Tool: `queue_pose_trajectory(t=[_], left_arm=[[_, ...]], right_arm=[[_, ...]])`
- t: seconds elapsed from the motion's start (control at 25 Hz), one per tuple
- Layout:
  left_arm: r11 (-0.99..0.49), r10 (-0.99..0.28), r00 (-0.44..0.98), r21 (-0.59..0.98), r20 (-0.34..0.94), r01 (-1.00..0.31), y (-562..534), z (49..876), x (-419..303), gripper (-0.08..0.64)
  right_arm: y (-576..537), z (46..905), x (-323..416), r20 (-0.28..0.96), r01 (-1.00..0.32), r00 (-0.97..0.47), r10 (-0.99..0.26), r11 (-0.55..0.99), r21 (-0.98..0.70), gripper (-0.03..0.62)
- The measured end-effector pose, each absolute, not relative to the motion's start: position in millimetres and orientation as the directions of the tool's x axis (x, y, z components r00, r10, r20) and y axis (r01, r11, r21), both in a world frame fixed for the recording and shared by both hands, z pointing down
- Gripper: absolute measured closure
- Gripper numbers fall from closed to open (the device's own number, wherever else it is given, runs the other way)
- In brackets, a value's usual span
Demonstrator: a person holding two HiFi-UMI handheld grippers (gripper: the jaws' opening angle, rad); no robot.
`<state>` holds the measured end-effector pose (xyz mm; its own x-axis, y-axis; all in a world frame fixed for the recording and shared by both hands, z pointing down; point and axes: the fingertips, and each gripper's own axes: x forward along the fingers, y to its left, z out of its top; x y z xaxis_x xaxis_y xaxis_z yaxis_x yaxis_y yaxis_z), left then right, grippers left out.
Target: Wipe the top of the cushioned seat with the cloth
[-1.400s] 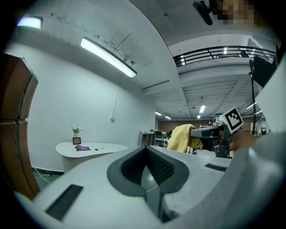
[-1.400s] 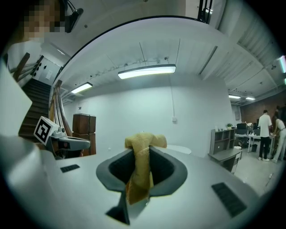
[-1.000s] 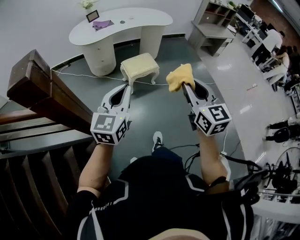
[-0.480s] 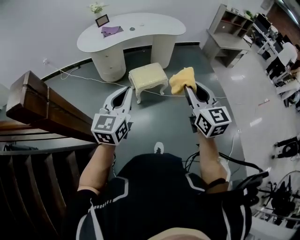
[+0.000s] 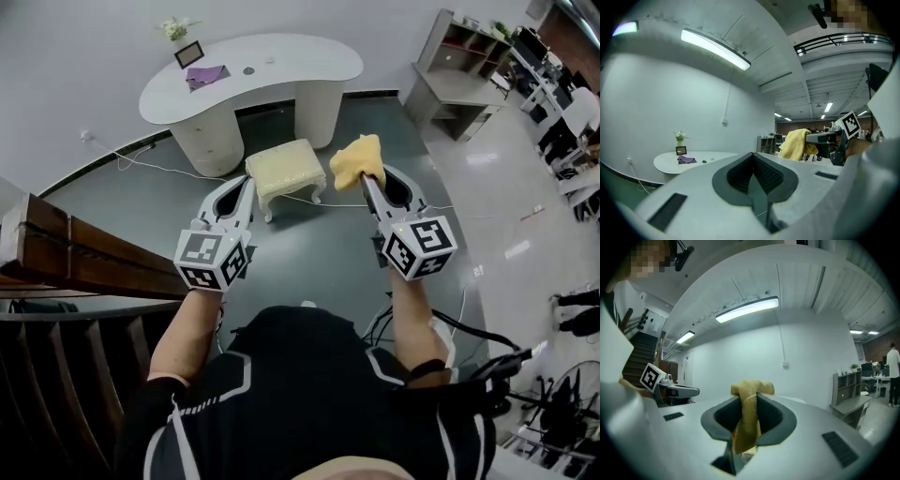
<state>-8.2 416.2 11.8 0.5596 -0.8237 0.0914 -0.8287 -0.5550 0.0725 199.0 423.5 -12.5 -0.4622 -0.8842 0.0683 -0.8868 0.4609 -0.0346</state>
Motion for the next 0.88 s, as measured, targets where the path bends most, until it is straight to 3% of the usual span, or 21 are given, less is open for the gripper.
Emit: queue_pose_trajectory(t=[0.32, 0.88], left_arm=[[-0.536, -0.833, 0.539, 0.066, 0.121, -0.842, 368, 24, 15, 0.555], [-0.580, -0.804, 0.583, 0.067, 0.115, -0.812, 207, 55, -20, 0.555]], right_arm=[[370, -3, 224, 0.071, -0.871, -0.490, -0.869, 0.488, -0.053, 0.508], [219, 32, 175, 0.168, -0.872, -0.482, -0.860, 0.489, -0.004, 0.508]])
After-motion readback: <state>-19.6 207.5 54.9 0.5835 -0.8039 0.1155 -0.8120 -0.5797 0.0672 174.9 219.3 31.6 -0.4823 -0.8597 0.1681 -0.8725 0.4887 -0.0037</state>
